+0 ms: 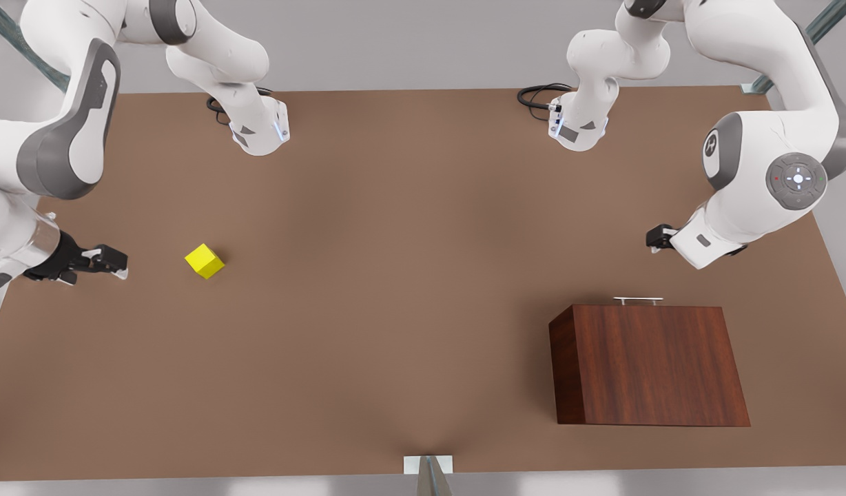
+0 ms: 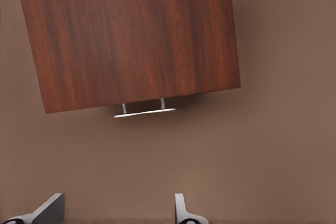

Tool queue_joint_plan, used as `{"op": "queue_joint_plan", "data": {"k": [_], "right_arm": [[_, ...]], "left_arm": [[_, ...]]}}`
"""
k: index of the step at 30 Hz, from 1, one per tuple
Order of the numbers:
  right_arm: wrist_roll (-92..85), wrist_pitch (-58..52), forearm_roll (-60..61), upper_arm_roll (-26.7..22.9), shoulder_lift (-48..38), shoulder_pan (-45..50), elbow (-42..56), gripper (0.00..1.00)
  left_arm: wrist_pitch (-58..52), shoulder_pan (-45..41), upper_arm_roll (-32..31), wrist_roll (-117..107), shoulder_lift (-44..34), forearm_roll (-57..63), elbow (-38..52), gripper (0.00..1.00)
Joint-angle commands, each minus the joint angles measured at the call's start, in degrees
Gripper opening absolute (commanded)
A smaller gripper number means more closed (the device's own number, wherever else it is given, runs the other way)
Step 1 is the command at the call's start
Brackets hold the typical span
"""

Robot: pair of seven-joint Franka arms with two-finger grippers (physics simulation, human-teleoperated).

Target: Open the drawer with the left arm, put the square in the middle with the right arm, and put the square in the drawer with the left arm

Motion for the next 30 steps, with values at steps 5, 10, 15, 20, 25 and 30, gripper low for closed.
{"op": "queue_joint_plan", "data": {"k": [5,10,15,20,25,30], "right_arm": [[-0.1,0.5,-0.2,-0.7,-2.1,1.6,-6.5,1.00],[-14.0,13.6,1.0,-0.7,-4.5,2.3,-24.1,1.00],[-34.5,31.8,0.9,-0.7,-5.3,2.2,-42.6,1.00],[-36.8,46.3,1.2,-0.8,-4.7,-0.6,-54.2,1.00],[-37.3,50.9,1.2,-0.8,-5.0,-2.3,-59.9,1.00],[-38.1,56.4,1.1,-0.9,-5.0,-2.3,-63.9,1.00]], "left_arm": [[12.2,0.0,0.7,-24.2,-8.5,0.3,-14.9,1.00],[42.4,0.0,1.2,-58.4,-16.1,-1.5,-39.2,1.00],[56.5,0.0,3.3,-67.4,-16.8,-10.7,-47.9,1.00],[63.2,0.0,3.3,-67.9,-14.9,-18.6,-51.2,1.00],[68.8,0.2,3.3,-67.9,-11.4,-21.7,-52.8,1.00],[71.5,0.4,3.3,-67.9,-7.8,-28.3,-52.7,1.00]]}}
